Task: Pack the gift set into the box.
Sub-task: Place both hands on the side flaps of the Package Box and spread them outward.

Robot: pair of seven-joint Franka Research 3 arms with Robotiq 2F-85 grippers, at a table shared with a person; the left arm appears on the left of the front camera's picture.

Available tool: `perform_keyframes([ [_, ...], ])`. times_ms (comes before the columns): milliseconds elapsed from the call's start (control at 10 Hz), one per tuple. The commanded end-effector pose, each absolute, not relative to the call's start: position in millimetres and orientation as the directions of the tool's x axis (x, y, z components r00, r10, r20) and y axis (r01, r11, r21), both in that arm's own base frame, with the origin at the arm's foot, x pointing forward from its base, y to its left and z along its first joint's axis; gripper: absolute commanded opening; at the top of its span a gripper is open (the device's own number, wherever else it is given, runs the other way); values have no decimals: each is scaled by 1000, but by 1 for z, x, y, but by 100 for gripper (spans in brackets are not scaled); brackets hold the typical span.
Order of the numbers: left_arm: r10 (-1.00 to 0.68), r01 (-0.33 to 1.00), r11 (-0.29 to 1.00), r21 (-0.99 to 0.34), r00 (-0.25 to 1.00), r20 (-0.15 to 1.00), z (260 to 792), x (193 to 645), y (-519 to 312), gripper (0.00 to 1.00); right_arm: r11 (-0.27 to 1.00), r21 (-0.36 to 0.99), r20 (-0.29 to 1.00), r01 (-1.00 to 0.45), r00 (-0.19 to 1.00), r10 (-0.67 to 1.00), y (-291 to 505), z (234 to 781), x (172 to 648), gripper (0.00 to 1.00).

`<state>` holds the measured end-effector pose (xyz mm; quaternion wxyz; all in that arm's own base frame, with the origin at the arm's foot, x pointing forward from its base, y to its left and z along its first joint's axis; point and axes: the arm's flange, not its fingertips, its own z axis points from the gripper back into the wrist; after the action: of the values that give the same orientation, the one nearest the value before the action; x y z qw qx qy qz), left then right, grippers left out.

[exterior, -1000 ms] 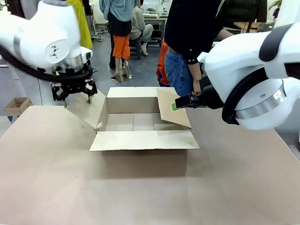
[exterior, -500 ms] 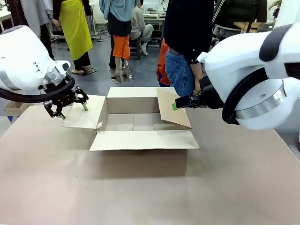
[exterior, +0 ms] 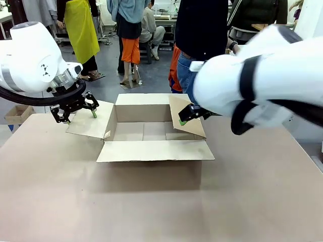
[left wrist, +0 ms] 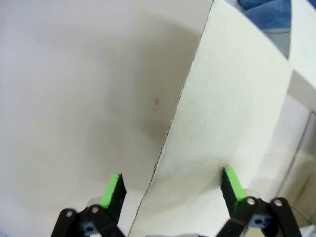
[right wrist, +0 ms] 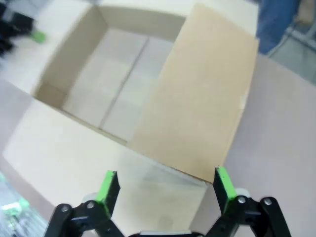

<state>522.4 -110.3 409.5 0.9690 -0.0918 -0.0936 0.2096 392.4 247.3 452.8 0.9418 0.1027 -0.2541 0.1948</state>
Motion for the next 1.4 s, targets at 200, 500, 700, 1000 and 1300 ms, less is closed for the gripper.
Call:
perform_keyframes([
  [200,436,-405,891,-203,888,144,411,522,-111,100,917,-135,285,-376,872,399,362,539,465,100],
  [500,436,-405,891,-203,888,144,411,522,-111,100,928,-233,256,-290,903,346,397,508,496,100],
  [700,436,-405,891,-203,888,144,411,522,-111,100,923,-330,273,-200,916,296,414,474,520,100],
  [1000,436,-405,891,-203,888,144,411,522,-111,100,901,-382,241,-205,919,311,421,431,549,100],
  [1300,436,-405,891,-203,888,144,411,522,-111,100,927,-338,342,-165,896,285,419,433,549,100],
])
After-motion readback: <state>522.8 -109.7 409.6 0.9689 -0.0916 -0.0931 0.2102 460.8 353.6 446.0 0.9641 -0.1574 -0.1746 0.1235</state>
